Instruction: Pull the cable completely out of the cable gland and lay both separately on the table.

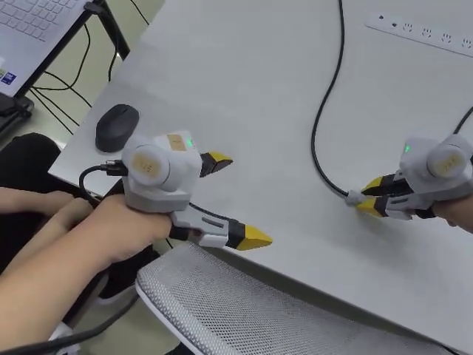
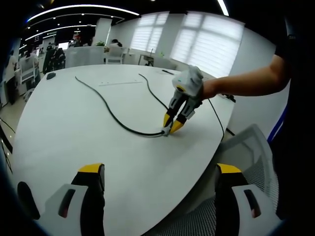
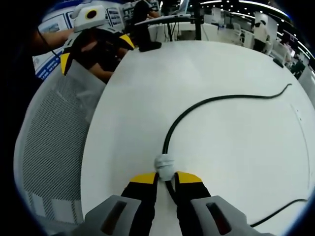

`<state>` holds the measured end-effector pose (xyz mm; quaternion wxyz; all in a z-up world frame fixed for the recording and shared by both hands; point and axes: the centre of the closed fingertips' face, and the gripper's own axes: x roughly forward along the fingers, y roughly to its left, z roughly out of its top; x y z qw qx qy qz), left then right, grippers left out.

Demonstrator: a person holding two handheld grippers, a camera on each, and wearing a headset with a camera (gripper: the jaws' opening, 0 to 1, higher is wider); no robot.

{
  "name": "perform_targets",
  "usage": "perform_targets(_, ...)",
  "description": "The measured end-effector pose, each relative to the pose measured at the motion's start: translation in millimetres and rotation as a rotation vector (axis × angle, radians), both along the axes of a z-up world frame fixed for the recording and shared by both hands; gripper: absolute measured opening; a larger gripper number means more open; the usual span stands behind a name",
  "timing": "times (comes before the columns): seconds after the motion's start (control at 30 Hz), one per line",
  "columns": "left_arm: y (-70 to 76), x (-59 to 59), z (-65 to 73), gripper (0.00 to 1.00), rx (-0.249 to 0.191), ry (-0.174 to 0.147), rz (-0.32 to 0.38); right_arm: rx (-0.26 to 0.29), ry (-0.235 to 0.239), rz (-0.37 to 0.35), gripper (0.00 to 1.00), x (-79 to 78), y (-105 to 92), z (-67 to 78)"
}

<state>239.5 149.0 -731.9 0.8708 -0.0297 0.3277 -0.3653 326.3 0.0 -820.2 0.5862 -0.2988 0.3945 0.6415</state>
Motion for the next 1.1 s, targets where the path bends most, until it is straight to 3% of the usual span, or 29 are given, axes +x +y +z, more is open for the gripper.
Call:
perform_targets(0.53, -7.4, -1.3, 1.7, 0.89, 0.004, 0.008, -0.01, 0.02, 0.0, -0.014, 0.07, -1.1, -0.6, 9.3)
perform_targets(0.83, -23.1, 1.8, 11.2, 0.89, 0.004, -0.013, -0.044, 0.031, 0.005, -0.043, 0.07, -0.9, -5.9, 24.7)
perform_targets(1.1, -36.7, 7.7, 22.2, 0.89, 0.002, -0.039, -0.075, 0.049, 0.003, -0.048, 0.07, -8.0, -10.9, 47.8)
